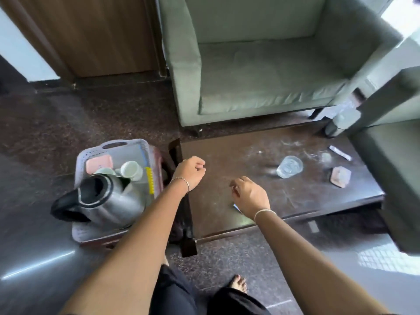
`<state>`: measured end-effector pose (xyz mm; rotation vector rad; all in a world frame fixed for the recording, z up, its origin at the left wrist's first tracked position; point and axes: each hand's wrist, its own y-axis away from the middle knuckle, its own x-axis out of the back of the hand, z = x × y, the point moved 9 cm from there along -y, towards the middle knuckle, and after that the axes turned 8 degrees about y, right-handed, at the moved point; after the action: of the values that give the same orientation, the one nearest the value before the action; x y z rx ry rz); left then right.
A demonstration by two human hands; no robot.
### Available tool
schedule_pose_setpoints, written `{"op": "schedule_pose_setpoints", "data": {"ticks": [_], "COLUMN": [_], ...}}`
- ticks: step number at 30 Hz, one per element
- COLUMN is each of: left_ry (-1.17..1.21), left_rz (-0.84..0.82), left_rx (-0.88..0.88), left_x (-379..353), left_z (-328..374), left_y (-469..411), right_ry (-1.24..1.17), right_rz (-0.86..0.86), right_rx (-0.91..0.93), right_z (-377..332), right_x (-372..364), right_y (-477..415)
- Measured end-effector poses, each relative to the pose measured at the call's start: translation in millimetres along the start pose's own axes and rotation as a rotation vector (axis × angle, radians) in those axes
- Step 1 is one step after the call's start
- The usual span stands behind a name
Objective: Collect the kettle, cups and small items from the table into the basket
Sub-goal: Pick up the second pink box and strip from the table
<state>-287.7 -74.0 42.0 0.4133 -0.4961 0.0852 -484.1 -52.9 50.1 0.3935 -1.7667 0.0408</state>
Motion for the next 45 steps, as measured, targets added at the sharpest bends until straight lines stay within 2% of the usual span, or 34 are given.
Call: {"op": "schedule_pose_setpoints", "data": {"ticks": [5, 13, 20, 26, 36, 45], "left_ry": [0.034, 0.135, 0.137, 0.116, 0.034, 0.101], "left_rz": [-0.019, -0.195, -0.329, -0.374, -0.413, -0.408], "left_rx": [-0.003, -0.050, -0.056, 0.043, 0.164, 0.383], "left_x": [-96, -244, -352, -420, -508, -570], "left_z": [55, 141, 186, 203, 221, 179], "left_y": [46, 63, 30, -31, -105, -146], "right_ry": [-0.090, -0.290, -0.374, -0.448, -0.405, -0.374], "right_rz": [0.025, 0.102, 0.125, -0.020, -0.234, -0.255], "right_rx": [-0.122, -0.451, -0.636, -0.775, -0.805, -0.803], "right_z": [102, 258, 364, 447, 532, 578], "right_x": [27, 70, 75, 49, 14, -37], "right_y": [46, 103, 107, 62, -18, -76]}}
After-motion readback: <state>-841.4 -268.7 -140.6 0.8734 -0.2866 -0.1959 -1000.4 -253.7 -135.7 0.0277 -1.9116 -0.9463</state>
